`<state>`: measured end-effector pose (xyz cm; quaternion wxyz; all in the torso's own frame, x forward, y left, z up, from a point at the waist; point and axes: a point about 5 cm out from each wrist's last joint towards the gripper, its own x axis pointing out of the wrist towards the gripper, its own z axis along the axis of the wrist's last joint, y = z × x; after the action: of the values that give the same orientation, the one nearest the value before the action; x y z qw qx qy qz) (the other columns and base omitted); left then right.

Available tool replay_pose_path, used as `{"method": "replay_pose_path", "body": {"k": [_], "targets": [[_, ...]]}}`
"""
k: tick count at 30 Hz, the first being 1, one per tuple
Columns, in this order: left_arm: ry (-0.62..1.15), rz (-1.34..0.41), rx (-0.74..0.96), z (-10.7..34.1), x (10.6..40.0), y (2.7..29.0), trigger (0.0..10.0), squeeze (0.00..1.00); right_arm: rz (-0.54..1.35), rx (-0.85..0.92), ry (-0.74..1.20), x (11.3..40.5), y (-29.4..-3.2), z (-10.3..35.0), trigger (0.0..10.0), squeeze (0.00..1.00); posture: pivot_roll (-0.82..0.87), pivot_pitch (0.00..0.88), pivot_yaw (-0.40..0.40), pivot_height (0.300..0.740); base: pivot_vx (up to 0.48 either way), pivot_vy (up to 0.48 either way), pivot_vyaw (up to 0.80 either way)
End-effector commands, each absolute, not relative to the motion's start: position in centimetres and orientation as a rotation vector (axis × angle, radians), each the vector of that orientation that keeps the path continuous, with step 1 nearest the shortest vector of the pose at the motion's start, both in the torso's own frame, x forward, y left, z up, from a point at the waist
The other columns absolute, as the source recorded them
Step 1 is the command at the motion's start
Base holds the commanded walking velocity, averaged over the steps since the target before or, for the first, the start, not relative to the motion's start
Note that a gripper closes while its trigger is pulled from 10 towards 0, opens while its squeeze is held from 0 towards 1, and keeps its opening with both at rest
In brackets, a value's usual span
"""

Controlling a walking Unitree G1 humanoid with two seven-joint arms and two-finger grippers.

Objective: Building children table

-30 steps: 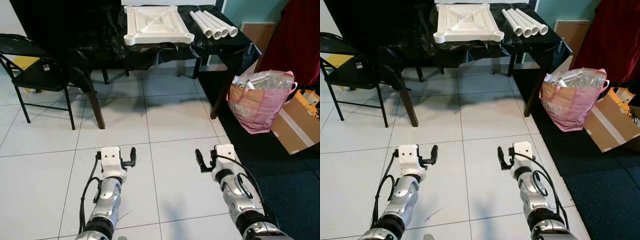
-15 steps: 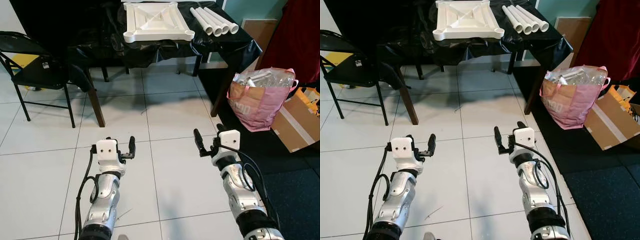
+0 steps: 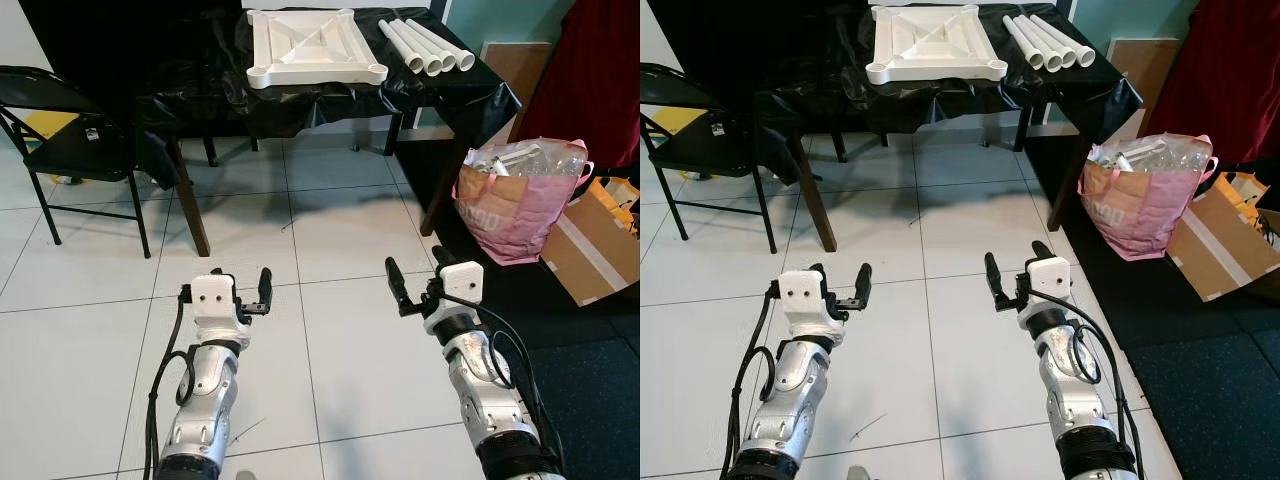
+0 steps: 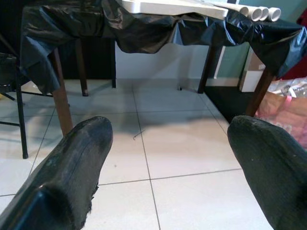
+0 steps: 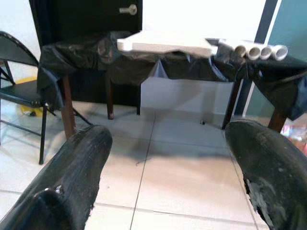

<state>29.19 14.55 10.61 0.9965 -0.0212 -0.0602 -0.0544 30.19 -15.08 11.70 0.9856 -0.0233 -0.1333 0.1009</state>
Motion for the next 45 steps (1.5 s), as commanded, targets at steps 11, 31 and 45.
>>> {"method": "replay_pose_path", "body": {"k": [11, 31, 45], "targets": [[-0.117, -0.160, -0.033, 11.7, 29.7, 14.8, 10.0, 0.00, 0.181, -0.051, -0.281, 30.7, -15.8, 12.8, 10.0, 0.00, -0.02, 0.053, -0.004, 0.740, 0.000, 0.000, 0.00], [-0.131, -0.171, -0.044, 13.0, 31.0, 14.2, 10.0, 0.00, 0.182, -0.061, -0.273, 31.1, -15.8, 13.1, 10.0, 0.00, -0.02, 0.041, -0.013, 0.740, 0.147, 0.000, 0.00], [-0.140, -0.186, -0.053, 13.4, 31.2, 14.0, 10.0, 0.00, 0.185, -0.056, -0.266, 31.0, -15.5, 12.9, 10.0, 0.00, -0.01, 0.032, -0.013, 0.740, 0.312, 0.000, 0.00]]}}
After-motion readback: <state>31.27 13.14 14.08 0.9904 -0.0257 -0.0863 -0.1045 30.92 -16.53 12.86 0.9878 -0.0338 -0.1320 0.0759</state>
